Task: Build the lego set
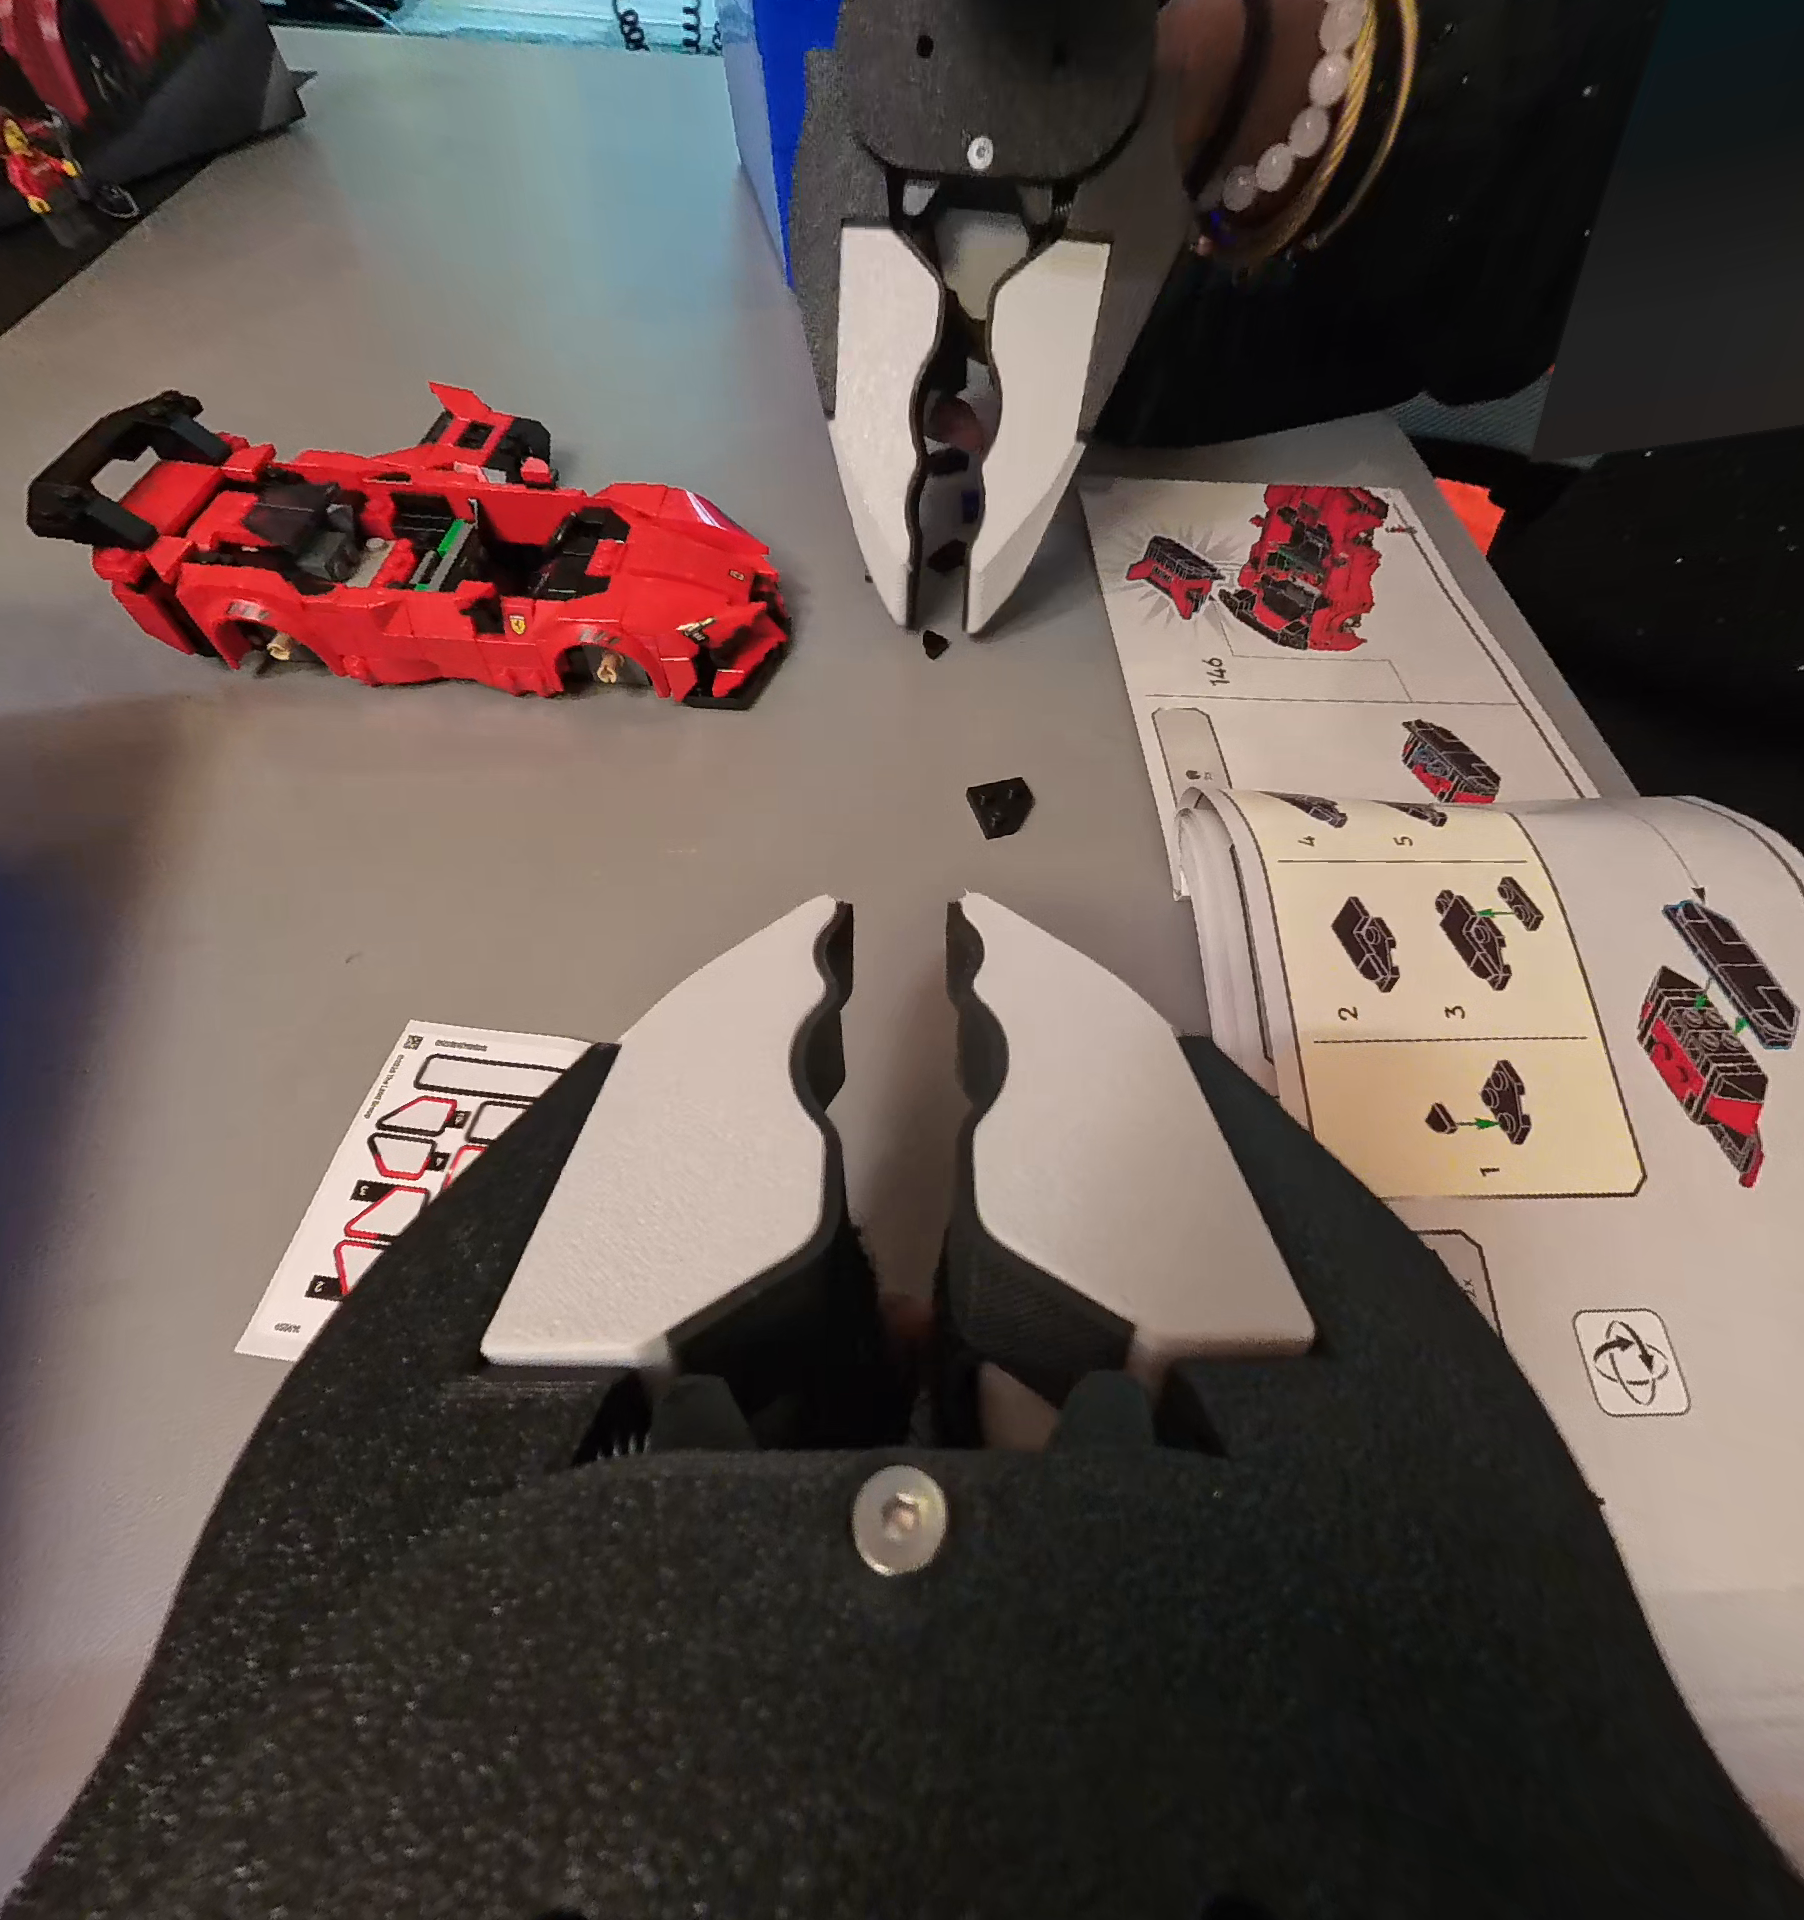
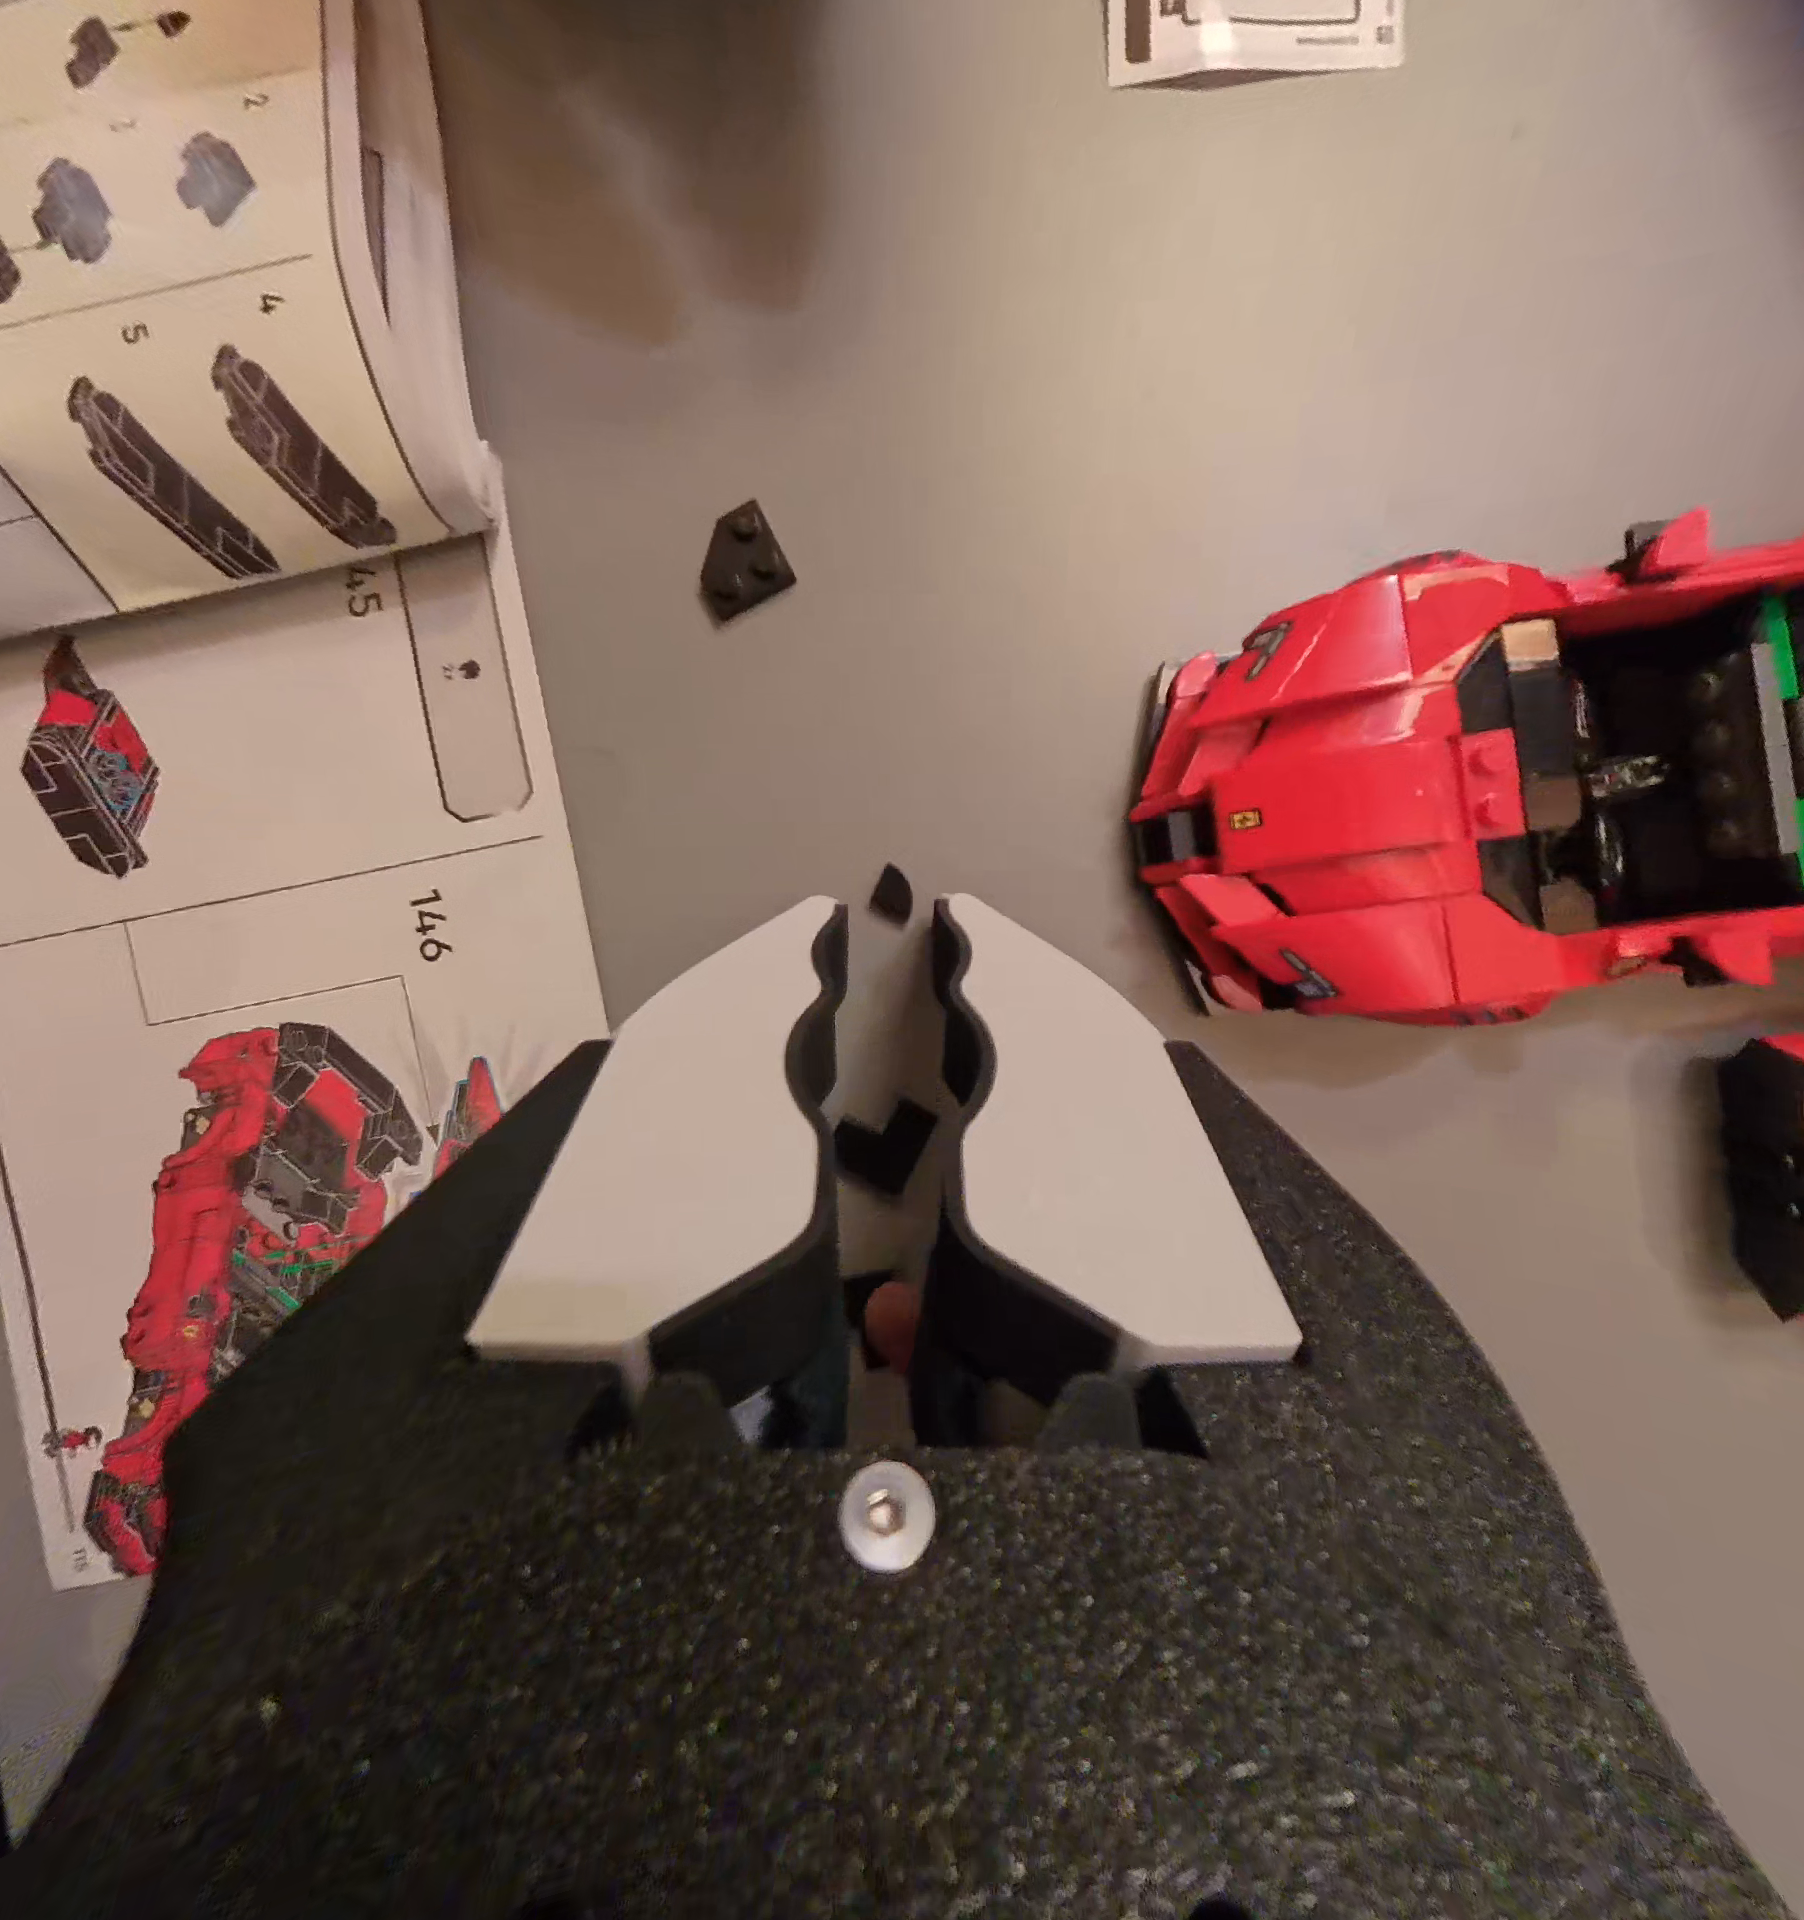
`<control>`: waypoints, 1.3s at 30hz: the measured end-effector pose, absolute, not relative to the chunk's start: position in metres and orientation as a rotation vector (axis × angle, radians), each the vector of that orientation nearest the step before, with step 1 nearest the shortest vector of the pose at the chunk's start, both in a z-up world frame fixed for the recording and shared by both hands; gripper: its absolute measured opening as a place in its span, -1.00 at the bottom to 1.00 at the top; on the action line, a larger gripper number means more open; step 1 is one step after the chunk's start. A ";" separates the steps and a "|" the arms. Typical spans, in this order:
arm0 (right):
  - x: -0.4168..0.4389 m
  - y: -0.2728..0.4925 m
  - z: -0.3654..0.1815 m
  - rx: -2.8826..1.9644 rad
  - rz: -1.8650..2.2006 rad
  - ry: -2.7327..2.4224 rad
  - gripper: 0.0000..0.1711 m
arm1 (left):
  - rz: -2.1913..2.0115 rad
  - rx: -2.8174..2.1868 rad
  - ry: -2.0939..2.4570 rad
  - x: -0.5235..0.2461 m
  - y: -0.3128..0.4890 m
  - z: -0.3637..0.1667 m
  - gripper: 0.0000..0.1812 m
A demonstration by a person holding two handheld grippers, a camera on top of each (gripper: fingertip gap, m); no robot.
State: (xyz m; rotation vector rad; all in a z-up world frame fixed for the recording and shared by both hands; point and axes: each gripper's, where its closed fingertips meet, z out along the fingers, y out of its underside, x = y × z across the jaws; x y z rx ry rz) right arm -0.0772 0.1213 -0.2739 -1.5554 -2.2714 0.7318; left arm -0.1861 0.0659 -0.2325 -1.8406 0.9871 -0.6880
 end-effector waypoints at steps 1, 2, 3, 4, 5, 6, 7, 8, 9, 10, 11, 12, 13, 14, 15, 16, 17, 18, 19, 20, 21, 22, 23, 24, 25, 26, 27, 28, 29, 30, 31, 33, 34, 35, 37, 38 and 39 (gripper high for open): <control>-0.079 0.120 -0.274 -1.543 0.743 -2.281 -0.82 | -0.686 -1.842 0.992 -0.186 0.066 -0.233 -0.81; -0.079 0.120 -0.275 -1.534 0.747 -2.294 -0.83 | -0.684 -1.843 0.995 -0.186 0.066 -0.233 -0.81; -0.080 0.120 -0.276 -1.531 0.740 -2.305 -0.84 | -0.683 -1.844 0.997 -0.186 0.065 -0.234 -0.81; -0.080 0.121 -0.276 -1.528 0.732 -2.310 -0.86 | -0.682 -1.845 0.998 -0.186 0.065 -0.234 -0.81; -0.081 0.121 -0.276 -1.522 0.734 -2.312 -0.89 | -0.682 -1.846 0.997 -0.186 0.065 -0.234 -0.81; -0.081 0.121 -0.277 -1.521 0.734 -2.318 -0.91 | -0.683 -1.846 0.996 -0.186 0.065 -0.234 -0.81; -0.081 0.121 -0.276 -1.519 0.736 -2.319 -0.91 | -0.684 -1.846 0.995 -0.186 0.065 -0.234 -0.81; -0.081 0.121 -0.276 -1.517 0.735 -2.320 -0.91 | -0.685 -1.846 0.994 -0.186 0.065 -0.234 -0.81; -0.081 0.121 -0.276 -1.514 0.733 -2.321 -0.91 | -0.686 -1.846 0.993 -0.186 0.066 -0.233 -0.81; -0.081 0.121 -0.277 -1.510 0.729 -2.321 -0.91 | -0.686 -1.846 0.993 -0.186 0.065 -0.233 -0.81; -0.081 0.121 -0.277 -1.509 0.726 -2.322 -0.91 | -0.687 -1.846 0.994 -0.186 0.066 -0.234 -0.81; -0.081 0.121 -0.277 -1.507 0.723 -2.323 -0.91 | -0.686 -1.847 0.994 -0.186 0.066 -0.234 -0.81; -0.081 0.121 -0.277 -1.505 0.722 -2.325 -0.91 | -0.686 -1.847 0.994 -0.186 0.066 -0.234 -0.81; -0.081 0.121 -0.277 -1.504 0.722 -2.326 -0.91 | -0.685 -1.847 0.996 -0.186 0.065 -0.234 -0.81; -0.081 0.121 -0.277 -1.504 0.723 -2.328 -0.91 | -0.683 -1.847 0.997 -0.186 0.065 -0.234 -0.81; -0.081 0.121 -0.276 -1.501 0.724 -2.330 -0.92 | -0.682 -1.848 1.000 -0.186 0.065 -0.234 -0.81; -0.081 0.121 -0.276 -1.497 0.724 -2.333 -0.92 | -0.680 -1.850 1.002 -0.186 0.065 -0.235 -0.81; -0.081 0.121 -0.276 -1.494 0.722 -2.335 -0.91 | -0.677 -1.852 1.004 -0.186 0.065 -0.235 -0.81; -0.081 0.121 -0.277 -1.492 0.720 -2.338 -0.91 | -0.675 -1.853 1.006 -0.186 0.065 -0.235 -0.81; -0.081 0.121 -0.277 -1.492 0.717 -2.340 -0.91 | -0.673 -1.853 1.008 -0.186 0.065 -0.236 -0.81; -0.081 0.121 -0.277 -1.492 0.715 -2.342 -0.92 | -0.672 -1.853 1.011 -0.185 0.065 -0.236 -0.81; -0.081 0.121 -0.276 -1.490 0.714 -2.344 -0.92 | -0.671 -1.853 1.013 -0.185 0.065 -0.236 -0.81; -0.081 0.121 -0.276 -1.489 0.714 -2.346 -0.92 | -0.670 -1.853 1.015 -0.185 0.065 -0.236 -0.81; -0.081 0.121 -0.276 -1.489 0.714 -2.347 -0.92 | -0.669 -1.854 1.017 -0.185 0.065 -0.236 -0.81; -0.081 0.121 -0.276 -1.490 0.714 -2.348 -0.92 | -0.667 -1.855 1.020 -0.185 0.064 -0.236 -0.81; -0.081 0.121 -0.277 -1.491 0.713 -2.350 -0.92 | -0.666 -1.856 1.022 -0.185 0.064 -0.237 -0.81; -0.081 0.121 -0.277 -1.488 0.710 -2.352 -0.92 | -0.666 -1.857 1.024 -0.184 0.064 -0.237 -0.81; -0.081 0.121 -0.277 -1.485 0.708 -2.354 -0.92 | -0.665 -1.858 1.026 -0.184 0.064 -0.237 -0.81; -0.081 0.121 -0.276 -1.482 0.707 -2.356 -0.92 | -0.665 -1.858 1.028 -0.184 0.064 -0.237 -0.81; -0.081 0.121 -0.276 -1.480 0.708 -2.358 -0.92 | -0.665 -1.857 1.029 -0.184 0.064 -0.237 -0.81; -0.081 0.121 -0.276 -1.480 0.710 -2.360 -0.92 | -0.666 -1.857 1.029 -0.184 0.064 -0.237 -0.81; -0.081 0.121 -0.276 -1.475 0.708 -2.366 -0.92 | -0.666 -1.858 1.030 -0.184 0.064 -0.237 -0.81; -0.081 0.121 -0.277 -1.470 0.705 -2.372 -0.92 | -0.666 -1.857 1.030 -0.184 0.064 -0.237 -0.81; -0.081 0.121 -0.277 -1.466 0.701 -2.377 -0.92 | -0.665 -1.858 1.031 -0.184 0.064 -0.237 -0.81; -0.081 0.121 -0.276 -1.451 0.691 -2.391 -0.92 | -0.666 -1.859 1.033 -0.183 0.064 -0.237 -0.81; -0.082 0.120 -0.276 -1.438 0.691 -2.400 -0.92 | -0.666 -1.860 1.035 -0.183 0.063 -0.238 -0.81; -0.083 0.119 -0.275 -1.420 0.700 -2.404 -0.92 | -0.668 -1.862 1.037 -0.183 0.063 -0.238 -0.81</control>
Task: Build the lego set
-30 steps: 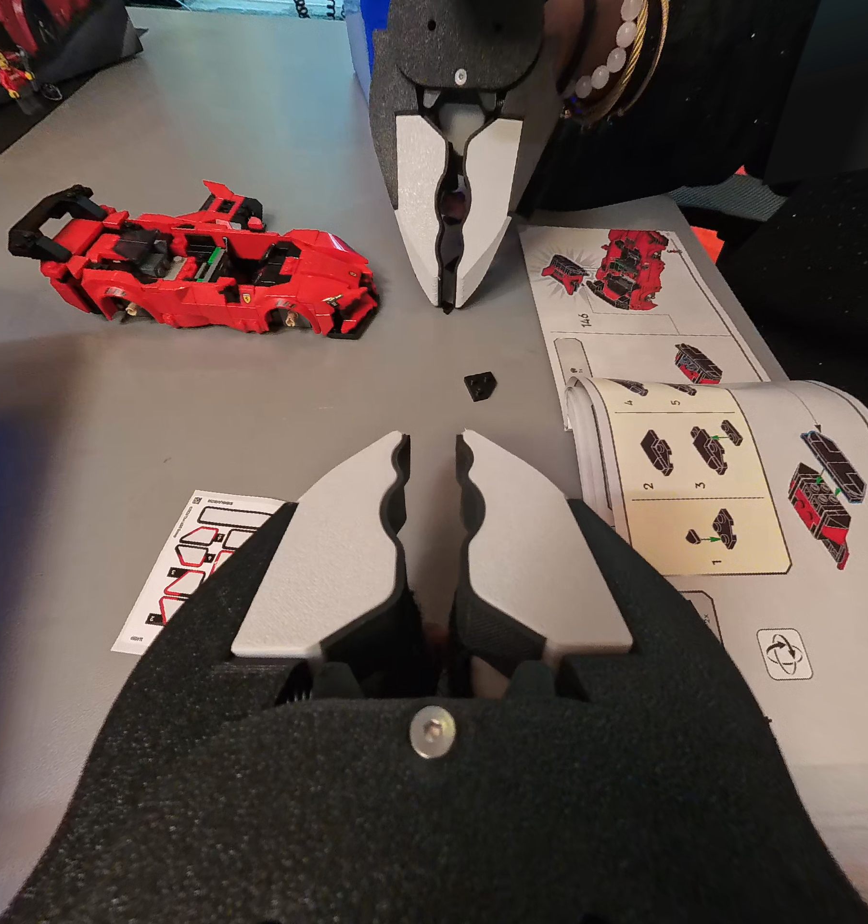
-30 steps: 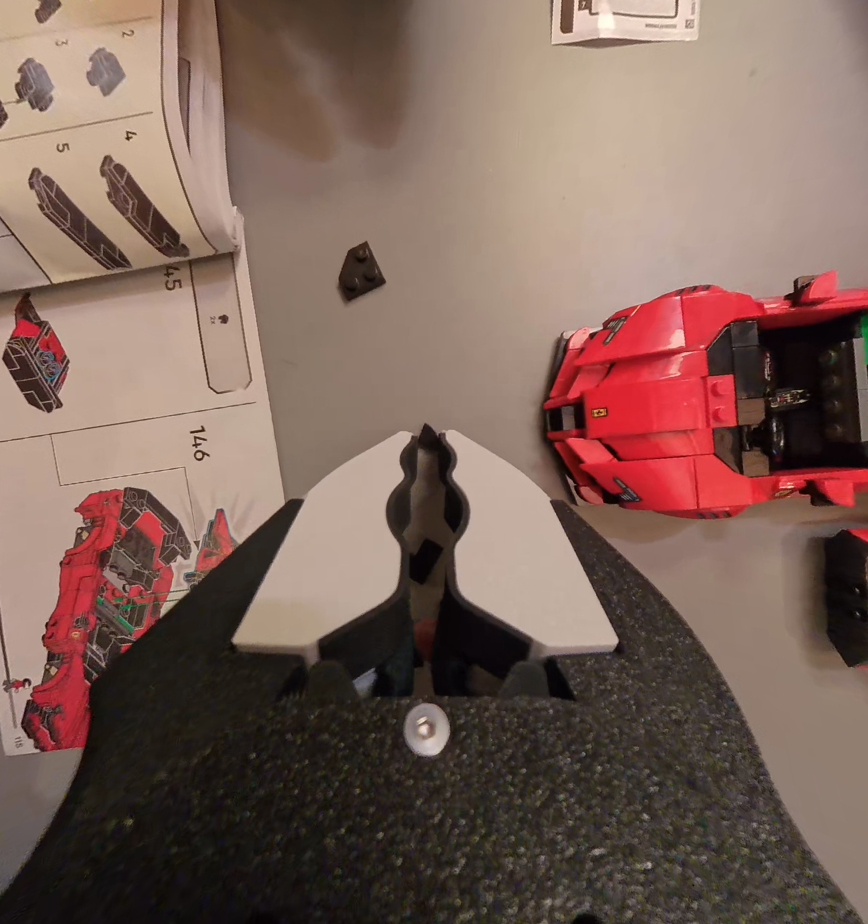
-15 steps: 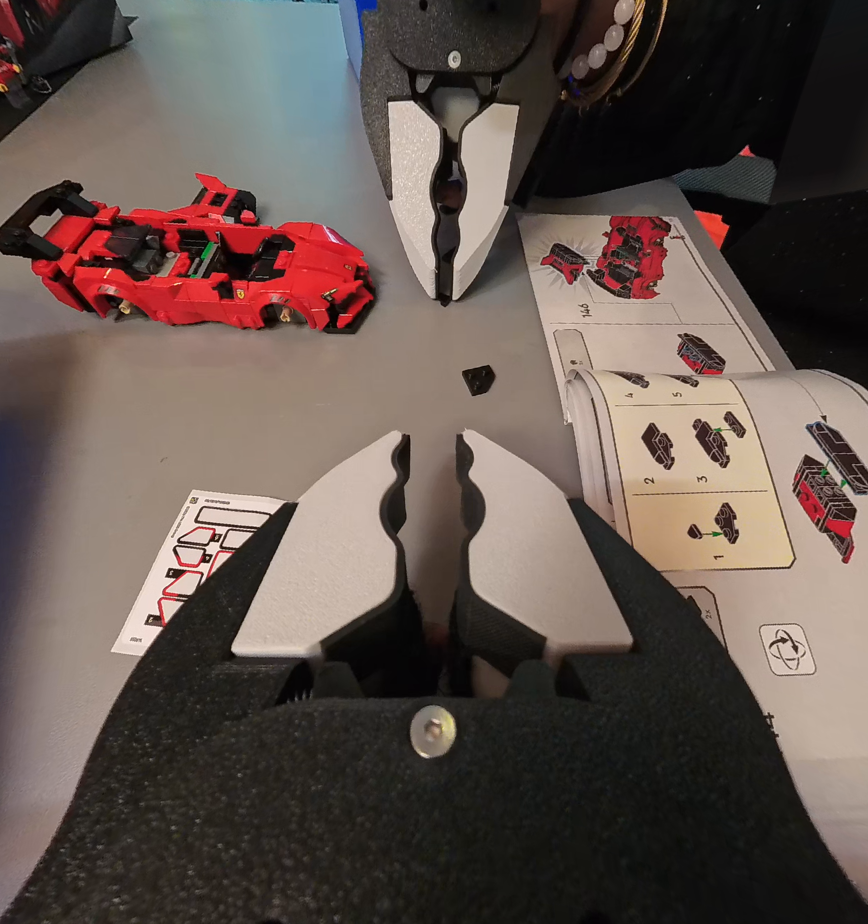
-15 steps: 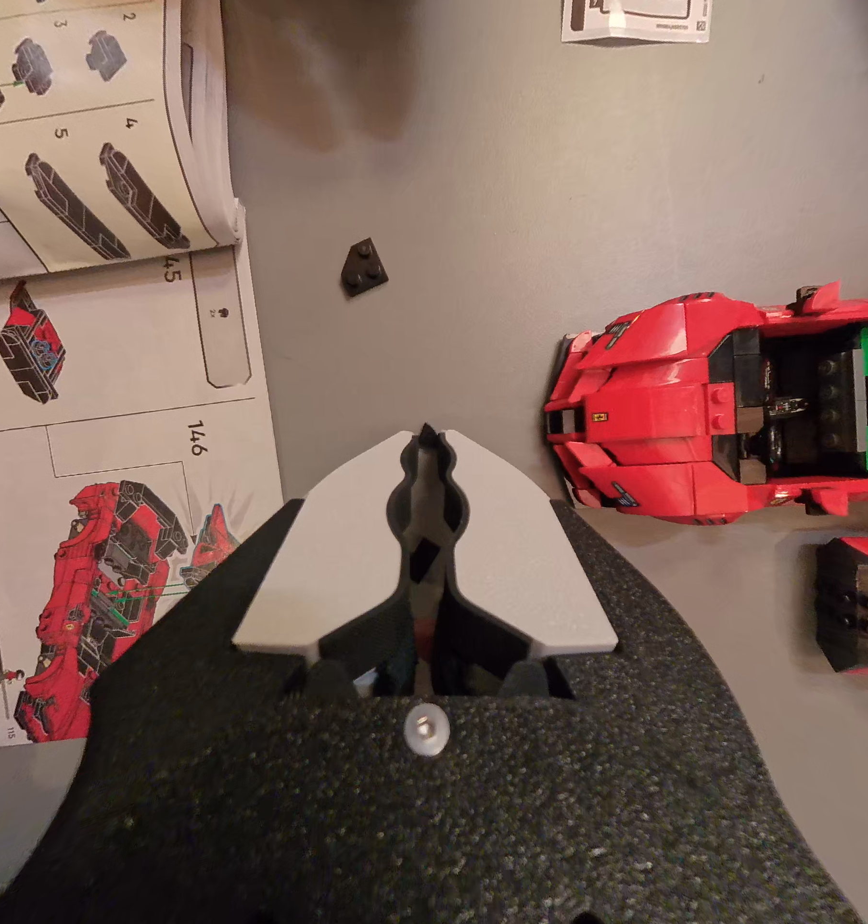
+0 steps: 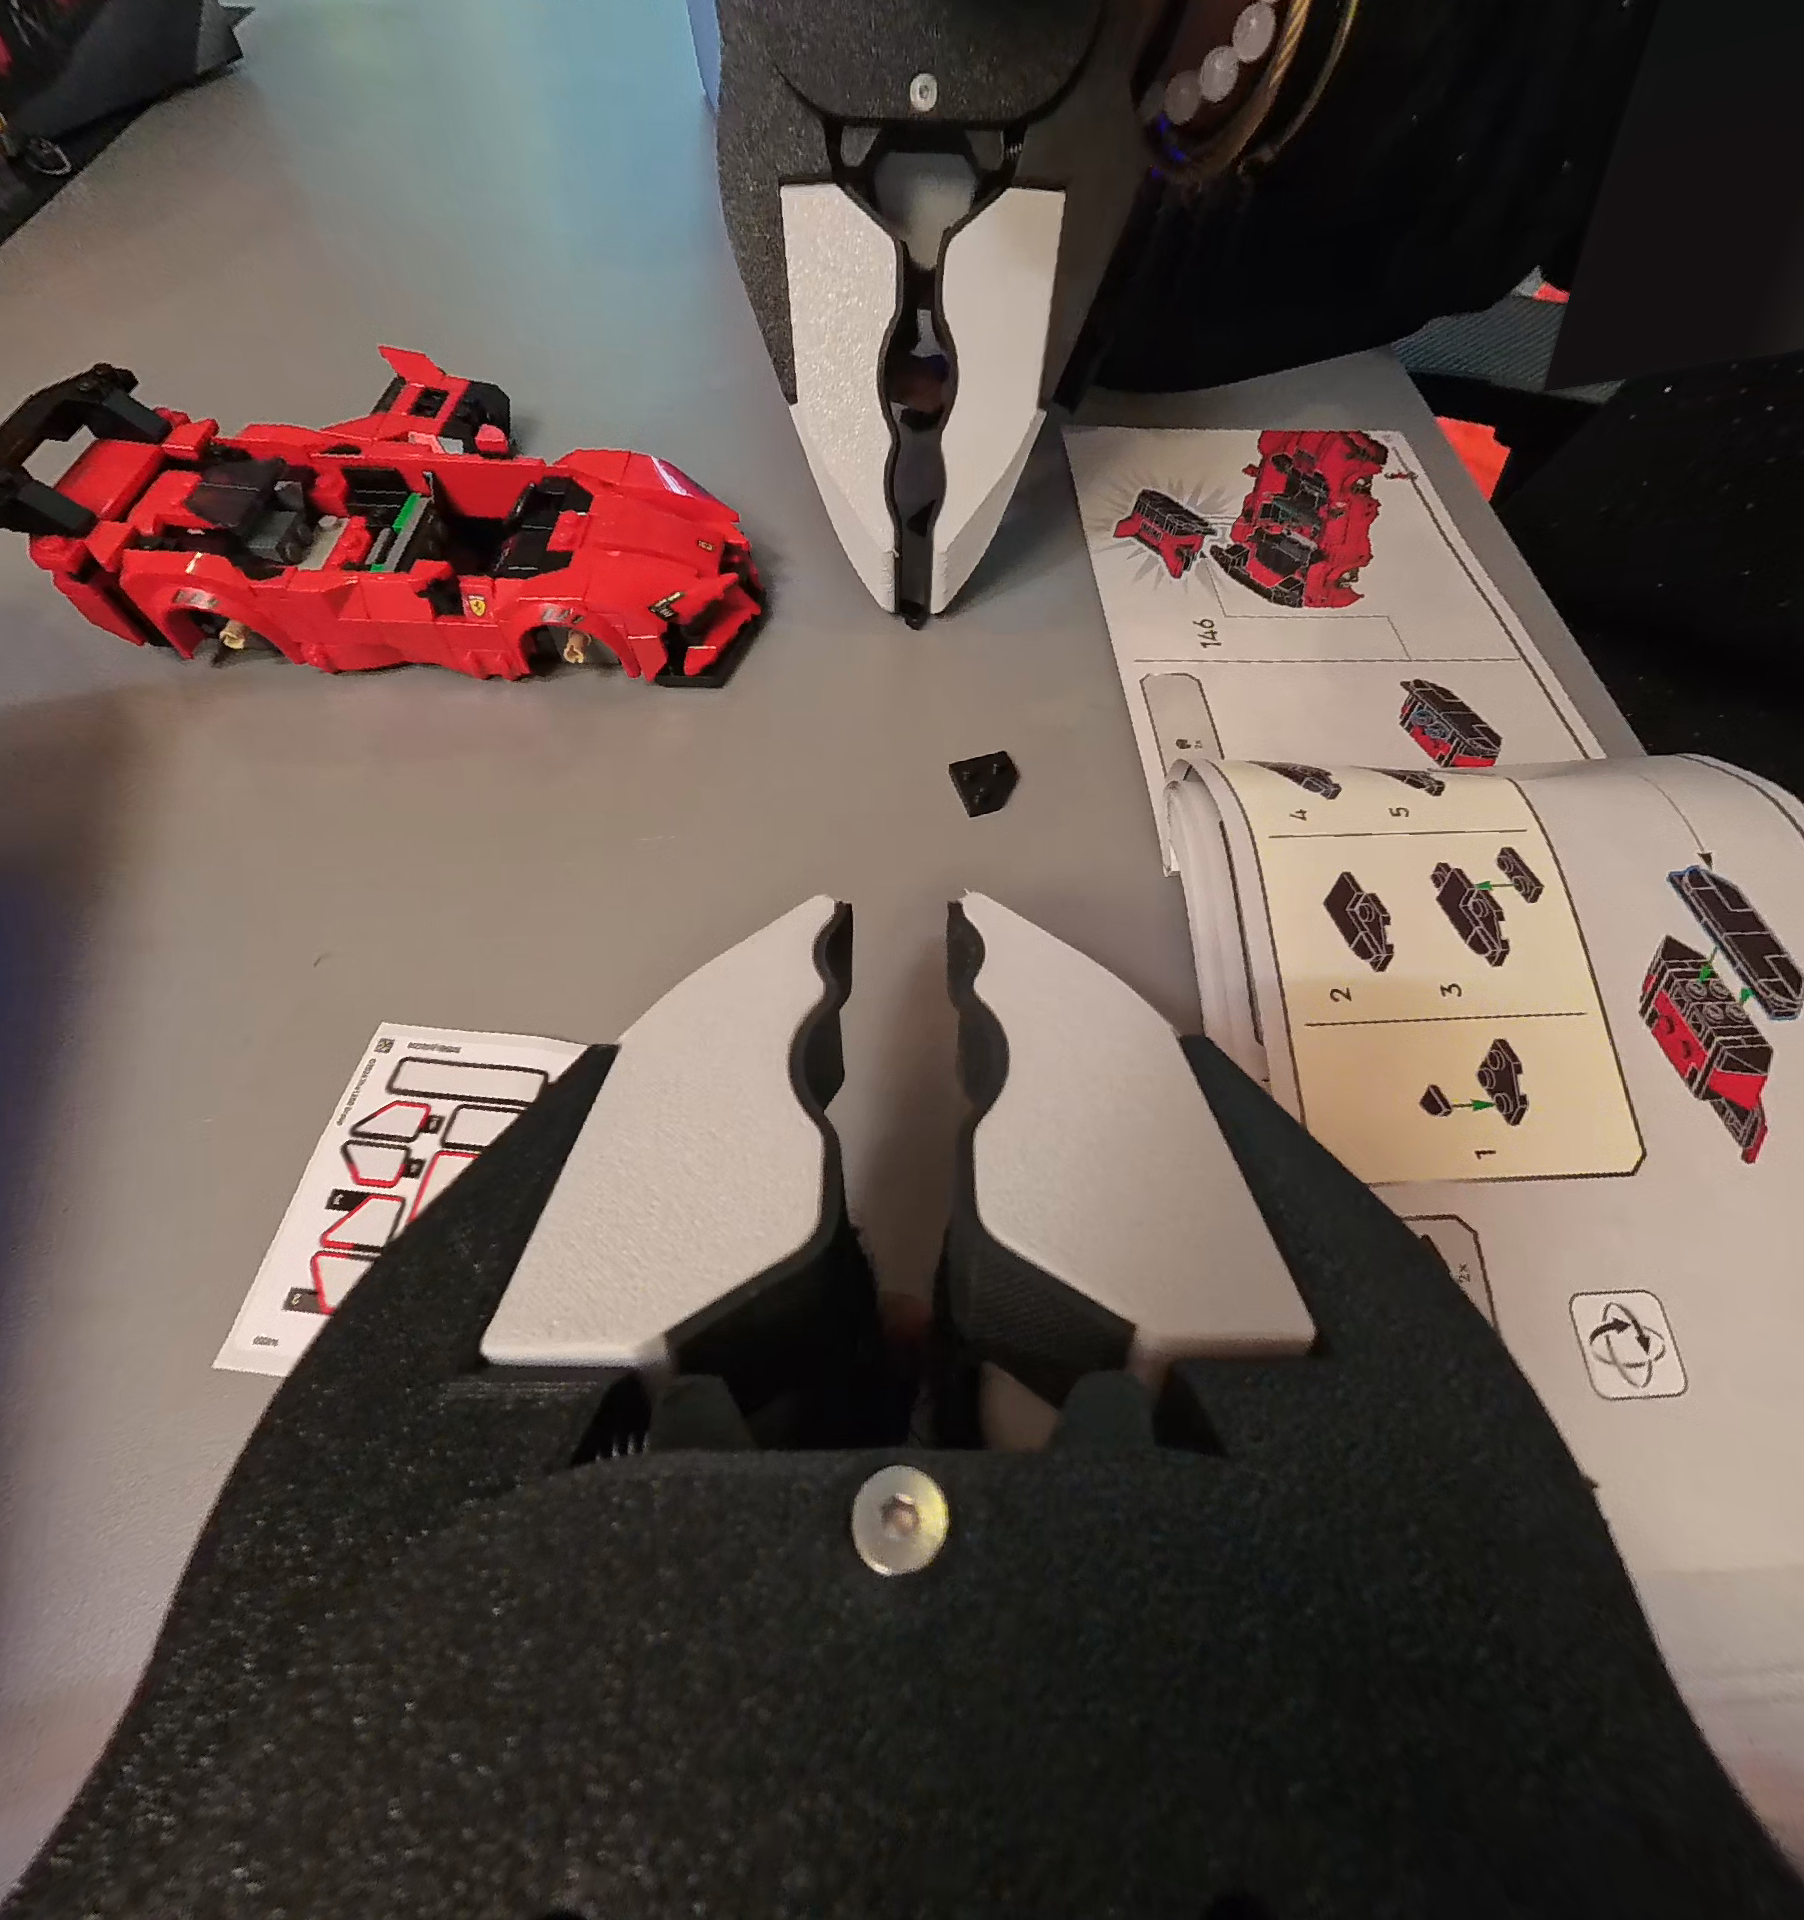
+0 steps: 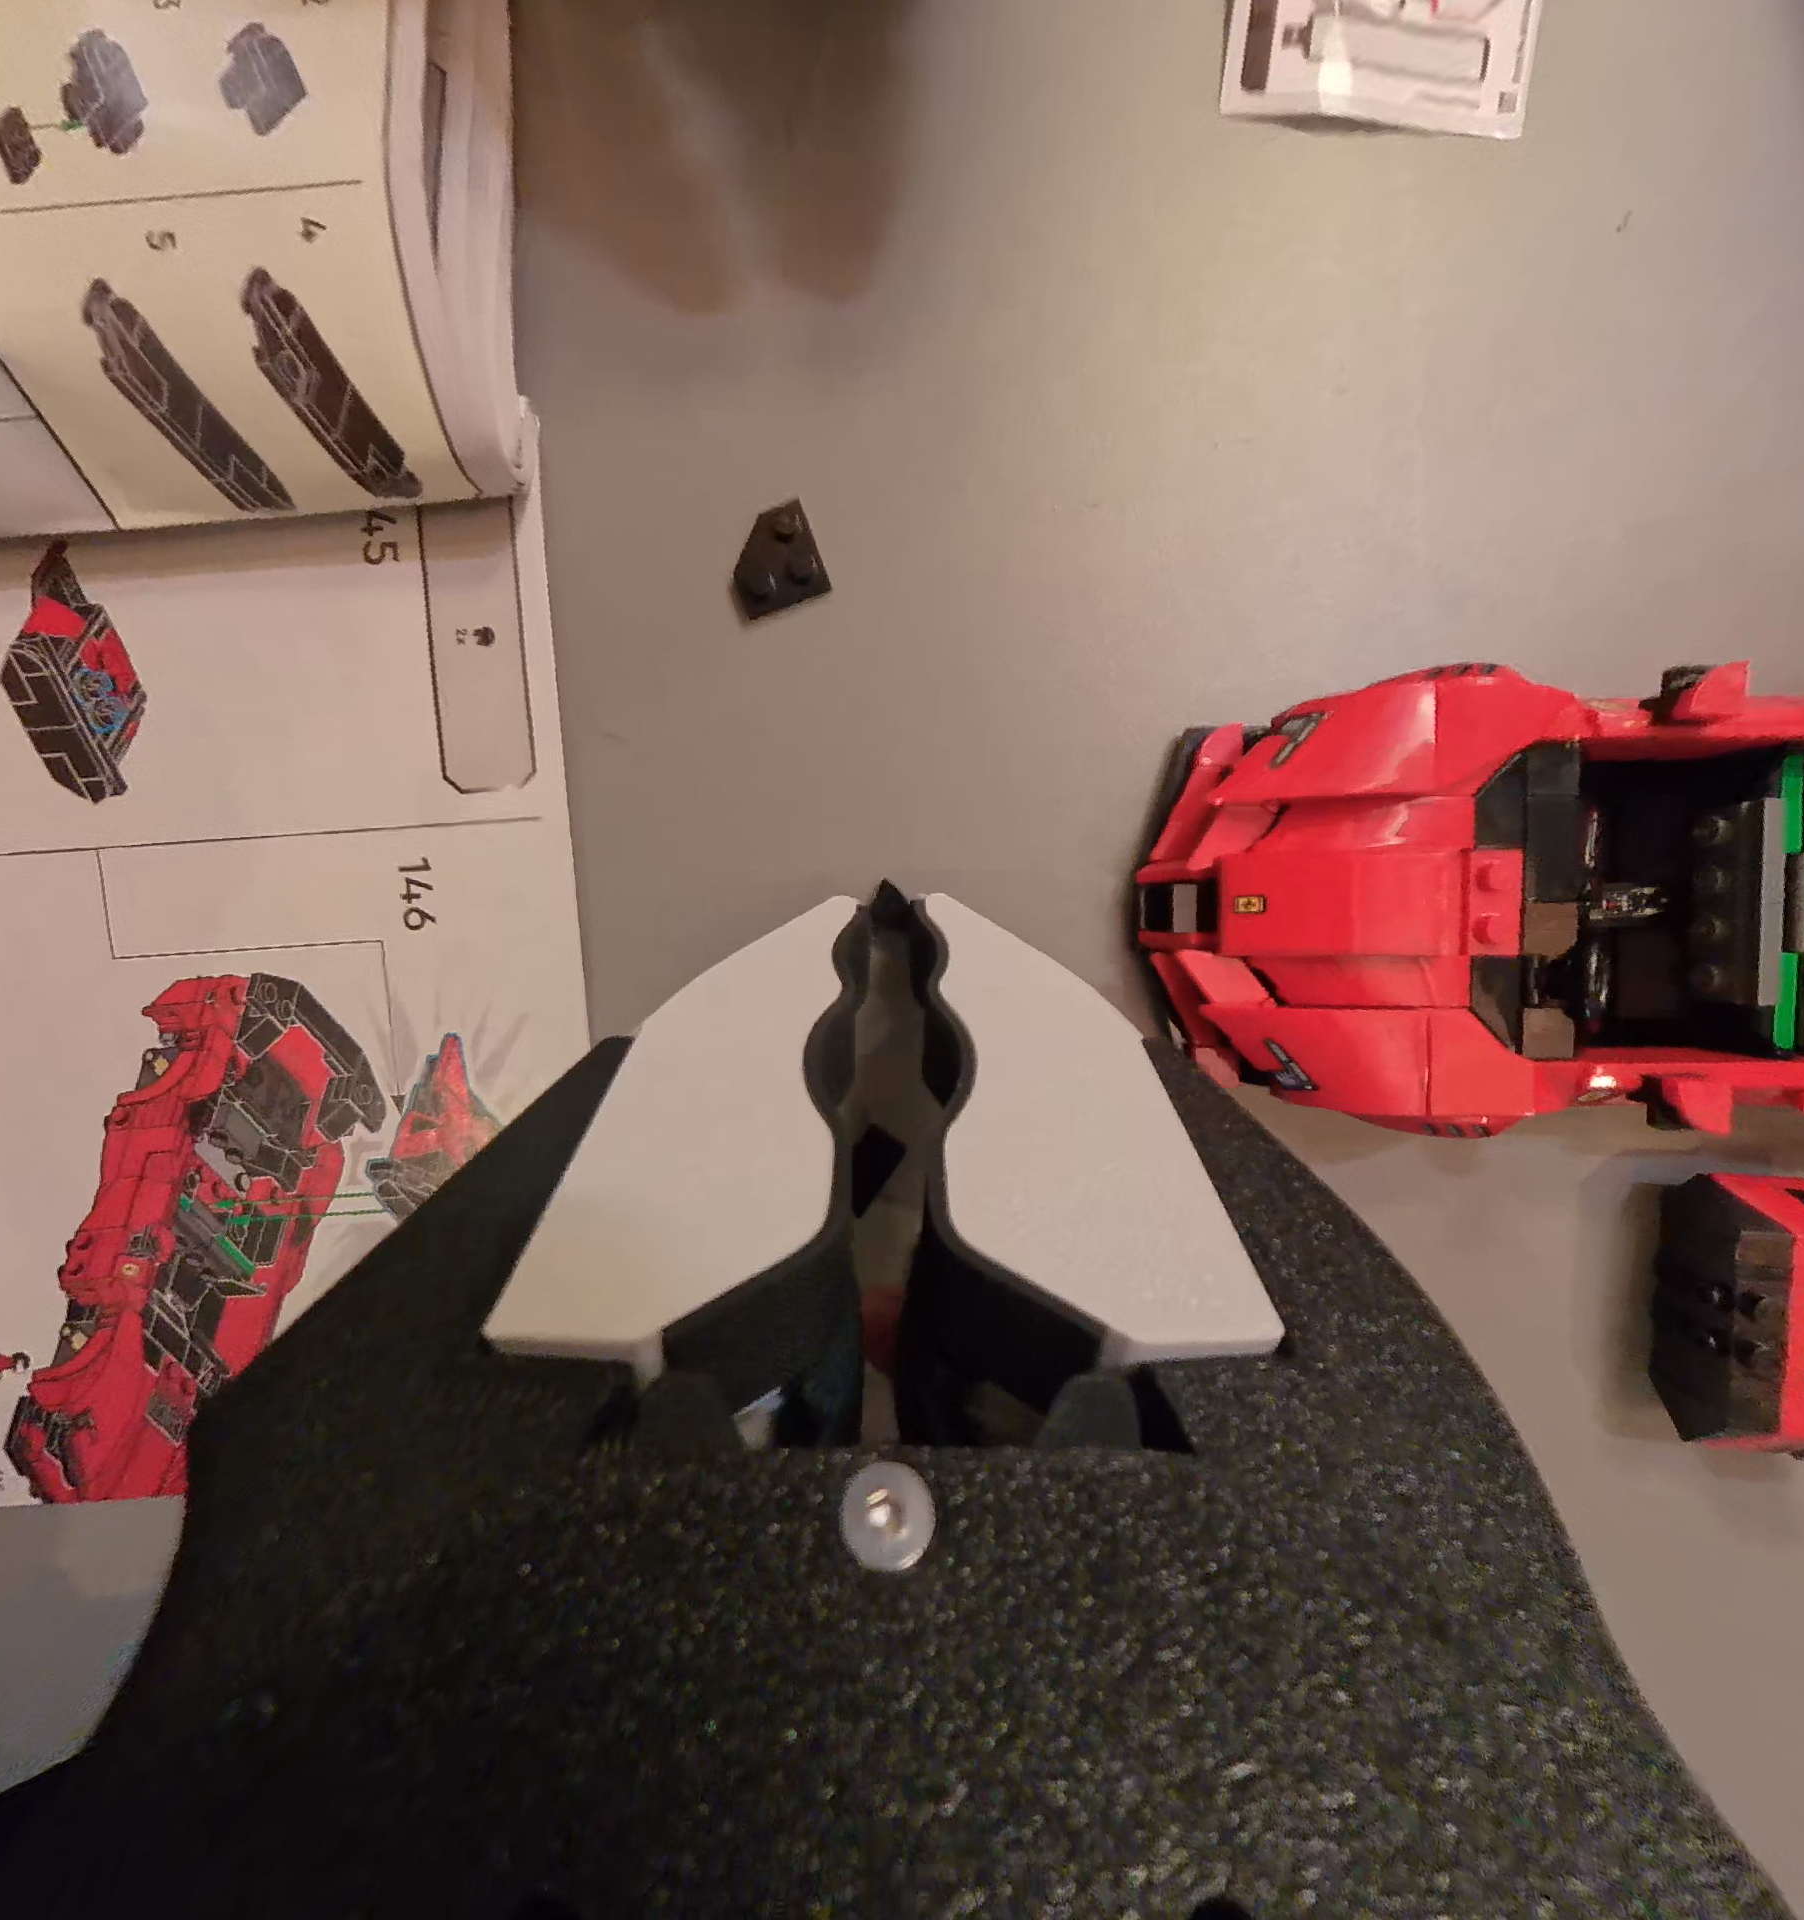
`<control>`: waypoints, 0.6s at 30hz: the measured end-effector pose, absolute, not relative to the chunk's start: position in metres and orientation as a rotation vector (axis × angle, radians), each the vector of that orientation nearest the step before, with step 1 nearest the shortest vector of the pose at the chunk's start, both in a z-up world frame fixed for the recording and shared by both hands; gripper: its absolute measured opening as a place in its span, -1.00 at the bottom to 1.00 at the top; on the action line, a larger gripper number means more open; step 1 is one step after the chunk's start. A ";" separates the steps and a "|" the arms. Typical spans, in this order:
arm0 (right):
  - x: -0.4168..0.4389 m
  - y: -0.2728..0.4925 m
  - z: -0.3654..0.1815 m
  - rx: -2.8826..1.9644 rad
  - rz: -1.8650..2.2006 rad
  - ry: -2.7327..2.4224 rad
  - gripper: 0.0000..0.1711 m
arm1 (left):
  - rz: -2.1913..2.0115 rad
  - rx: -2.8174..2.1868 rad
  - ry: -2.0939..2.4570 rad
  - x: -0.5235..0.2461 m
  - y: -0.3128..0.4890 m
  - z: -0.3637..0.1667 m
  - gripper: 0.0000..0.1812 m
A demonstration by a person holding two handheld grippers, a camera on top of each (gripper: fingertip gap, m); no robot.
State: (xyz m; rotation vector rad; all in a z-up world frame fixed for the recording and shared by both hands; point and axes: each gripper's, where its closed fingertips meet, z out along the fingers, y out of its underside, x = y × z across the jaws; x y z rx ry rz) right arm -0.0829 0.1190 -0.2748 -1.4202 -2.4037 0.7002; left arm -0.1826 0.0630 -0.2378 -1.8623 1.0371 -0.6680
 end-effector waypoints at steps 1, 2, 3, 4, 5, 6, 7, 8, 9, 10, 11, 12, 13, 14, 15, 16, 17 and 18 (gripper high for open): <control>-0.085 0.117 -0.272 -1.400 0.723 -2.404 -0.92 | -0.674 -1.865 1.040 -0.182 0.062 -0.238 -0.81; -0.089 0.114 -0.269 -1.377 0.751 -2.405 -0.92 | -0.683 -1.870 1.044 -0.179 0.061 -0.237 -0.81; -0.092 0.111 -0.266 -1.351 0.773 -2.405 -0.92 | -0.690 -1.877 1.049 -0.177 0.060 -0.236 -0.80; -0.096 0.109 -0.264 -1.324 0.784 -2.406 -0.92 | -0.693 -1.890 1.055 -0.173 0.060 -0.236 -0.80; -0.099 0.108 -0.263 -1.300 0.787 -2.415 -0.92 | -0.694 -1.908 1.064 -0.169 0.059 -0.237 -0.80; -0.102 0.107 -0.264 -1.282 0.780 -2.428 -0.92 | -0.692 -1.928 1.074 -0.165 0.059 -0.239 -0.80; -0.105 0.106 -0.265 -1.264 0.776 -2.446 -0.92 | -0.687 -1.951 1.085 -0.160 0.060 -0.242 -0.79; -0.107 0.104 -0.266 -1.246 0.780 -2.463 -0.92 | -0.679 -1.976 1.100 -0.156 0.061 -0.246 -0.79; -0.108 0.100 -0.267 -1.226 0.789 -2.482 -0.92 | -0.670 -2.001 1.120 -0.152 0.061 -0.250 -0.79; -0.109 0.097 -0.269 -1.206 0.792 -2.504 -0.92 | -0.659 -2.022 1.140 -0.149 0.062 -0.255 -0.81; -0.109 0.094 -0.271 -1.191 0.781 -2.523 -0.92 | -0.650 -2.038 1.163 -0.146 0.062 -0.259 -0.82; -0.110 0.092 -0.273 -1.179 0.769 -2.539 -0.92 | -0.645 -2.048 1.185 -0.143 0.062 -0.262 -0.84; -0.110 0.090 -0.274 -1.166 0.767 -2.550 -0.92 | -0.644 -2.052 1.204 -0.141 0.062 -0.264 -0.87; -0.111 0.087 -0.274 -1.153 0.775 -2.555 -0.92 | -0.644 -2.054 1.219 -0.139 0.061 -0.266 -0.89; -0.112 0.084 -0.274 -1.145 0.784 -2.559 -0.92 | -0.646 -2.056 1.230 -0.138 0.062 -0.267 -0.91; -0.112 0.082 -0.274 -1.141 0.784 -2.566 -0.92 | -0.652 -2.057 1.240 -0.136 0.062 -0.268 -0.92; -0.112 0.080 -0.275 -1.136 0.779 -2.573 -0.92 | -0.656 -2.057 1.246 -0.135 0.063 -0.269 -0.93; -0.112 0.079 -0.275 -1.128 0.778 -2.577 -0.92 | -0.658 -2.057 1.250 -0.135 0.064 -0.270 -0.93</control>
